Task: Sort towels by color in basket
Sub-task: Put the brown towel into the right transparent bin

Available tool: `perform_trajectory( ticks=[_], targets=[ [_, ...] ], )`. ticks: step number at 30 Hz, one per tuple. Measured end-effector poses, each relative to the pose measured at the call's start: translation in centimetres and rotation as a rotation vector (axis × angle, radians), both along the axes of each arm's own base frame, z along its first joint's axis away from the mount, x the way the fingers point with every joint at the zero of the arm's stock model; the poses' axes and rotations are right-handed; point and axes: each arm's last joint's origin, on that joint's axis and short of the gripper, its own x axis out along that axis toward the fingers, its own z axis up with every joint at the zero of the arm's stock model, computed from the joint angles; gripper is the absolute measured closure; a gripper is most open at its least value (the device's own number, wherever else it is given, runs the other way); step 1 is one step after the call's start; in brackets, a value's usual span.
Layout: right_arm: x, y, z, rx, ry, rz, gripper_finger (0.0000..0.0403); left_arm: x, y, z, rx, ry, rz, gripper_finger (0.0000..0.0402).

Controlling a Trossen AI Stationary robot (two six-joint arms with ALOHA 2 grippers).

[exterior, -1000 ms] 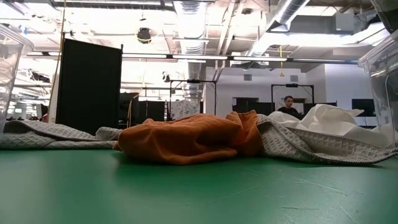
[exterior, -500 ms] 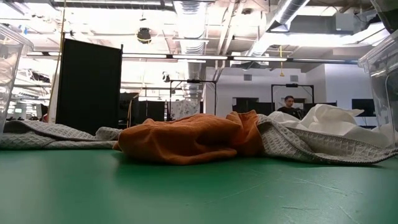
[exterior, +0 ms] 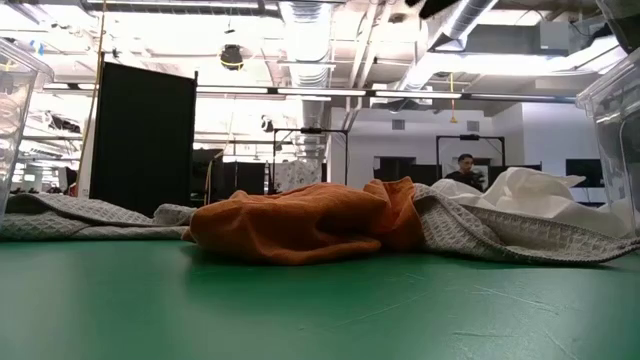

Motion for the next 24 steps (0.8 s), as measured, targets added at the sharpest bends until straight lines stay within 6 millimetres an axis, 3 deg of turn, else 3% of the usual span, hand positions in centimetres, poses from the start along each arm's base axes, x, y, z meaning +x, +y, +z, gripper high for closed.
perform_trajectory(
  ticks=[7, 12, 16, 20, 24],
  targets=[
    [1.1, 0.4, -2.4, 0.107, -0.007, 0.093, 0.0159, 1.8, 1.9, 0.1, 0.152, -0.101, 0.063, 0.0167],
    [1.8, 0.5, -5.4, 0.125, 0.003, 0.162, 0.0159, 4.5, 4.1, -0.5, 0.185, -0.020, 0.061, 0.0167],
    [2.5, -0.6, -6.9, 0.214, -0.014, 0.186, 0.0159, 7.0, 5.7, 0.0, 0.144, -0.005, -0.009, 0.0167],
    [4.5, -0.5, -8.9, 0.217, 0.037, 0.266, 0.0159, 8.6, 7.4, 0.6, 0.085, -0.012, -0.112, 0.0167],
    [6.8, 1.1, -12.1, 0.196, 0.112, 0.404, 0.0159, 8.4, 9.3, 1.4, 0.051, -0.023, -0.102, 0.0167]
  ],
)
